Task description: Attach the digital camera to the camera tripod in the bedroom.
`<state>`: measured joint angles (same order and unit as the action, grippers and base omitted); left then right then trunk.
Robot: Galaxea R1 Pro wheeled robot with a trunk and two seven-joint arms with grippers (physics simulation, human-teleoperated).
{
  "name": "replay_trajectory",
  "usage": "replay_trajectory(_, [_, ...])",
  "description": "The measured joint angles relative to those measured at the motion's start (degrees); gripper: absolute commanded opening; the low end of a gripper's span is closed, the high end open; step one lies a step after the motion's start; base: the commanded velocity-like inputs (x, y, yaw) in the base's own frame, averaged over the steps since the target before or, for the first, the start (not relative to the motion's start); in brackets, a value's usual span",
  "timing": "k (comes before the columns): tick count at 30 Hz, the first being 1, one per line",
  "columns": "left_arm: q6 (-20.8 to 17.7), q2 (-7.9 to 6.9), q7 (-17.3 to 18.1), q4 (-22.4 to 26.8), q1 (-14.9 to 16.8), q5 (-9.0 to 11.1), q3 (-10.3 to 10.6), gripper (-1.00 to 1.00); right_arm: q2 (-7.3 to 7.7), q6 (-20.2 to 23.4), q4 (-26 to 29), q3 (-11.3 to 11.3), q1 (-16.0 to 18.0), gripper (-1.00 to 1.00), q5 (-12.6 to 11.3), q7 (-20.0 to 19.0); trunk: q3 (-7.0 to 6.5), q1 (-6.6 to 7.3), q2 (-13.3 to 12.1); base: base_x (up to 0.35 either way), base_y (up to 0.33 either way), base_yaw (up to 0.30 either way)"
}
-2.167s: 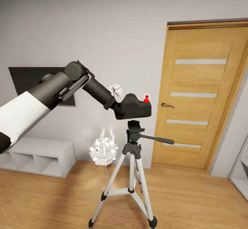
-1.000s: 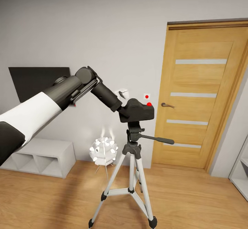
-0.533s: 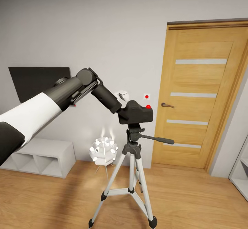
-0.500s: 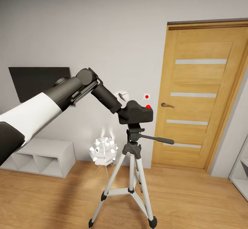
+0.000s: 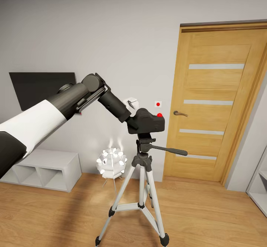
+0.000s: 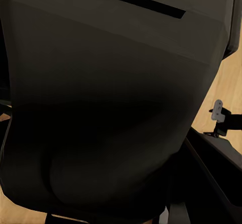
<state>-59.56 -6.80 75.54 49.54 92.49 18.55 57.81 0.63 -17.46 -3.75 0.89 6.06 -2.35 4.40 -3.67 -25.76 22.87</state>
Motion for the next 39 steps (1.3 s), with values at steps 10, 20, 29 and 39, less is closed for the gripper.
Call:
replay_trajectory(10, [-0.01, 0.15, 0.00, 0.12, 0.00, 0.01, -0.12, -1.00, 4.68, -1.83, 17.76, -1.04, 0.12, 1.00, 0.36, 1.40, -0.01, 0.00, 0.00, 0.000, 0.000, 0.000])
replay_trajectory(20, [0.00, 0.08, 0.00, 0.17, 0.00, -0.01, -0.04, -1.00, 6.92, -29.95, 15.29, -3.48, 0.09, 1.00, 1.74, -9.59, 0.00, 0.00, 0.00, 0.000, 0.000, 0.000])
replay_trajectory(29, [0.00, 0.08, 0.00, 0.17, 0.00, -0.01, -0.04, -1.00, 7.17, -36.25, 10.73, -3.56, 0.07, 1.00, 1.80, -10.42, 0.00, 0.00, 0.00, 0.000, 0.000, 0.000])
replay_trajectory(39, [0.00, 0.00, 0.00, 0.17, 0.00, 0.01, 0.02, -1.00, 7.17, -36.35, 10.60, -3.56, 0.08, 1.00, 1.77, -10.43, 0.00, 0.00, 0.00, 0.087, 0.071, 0.000])
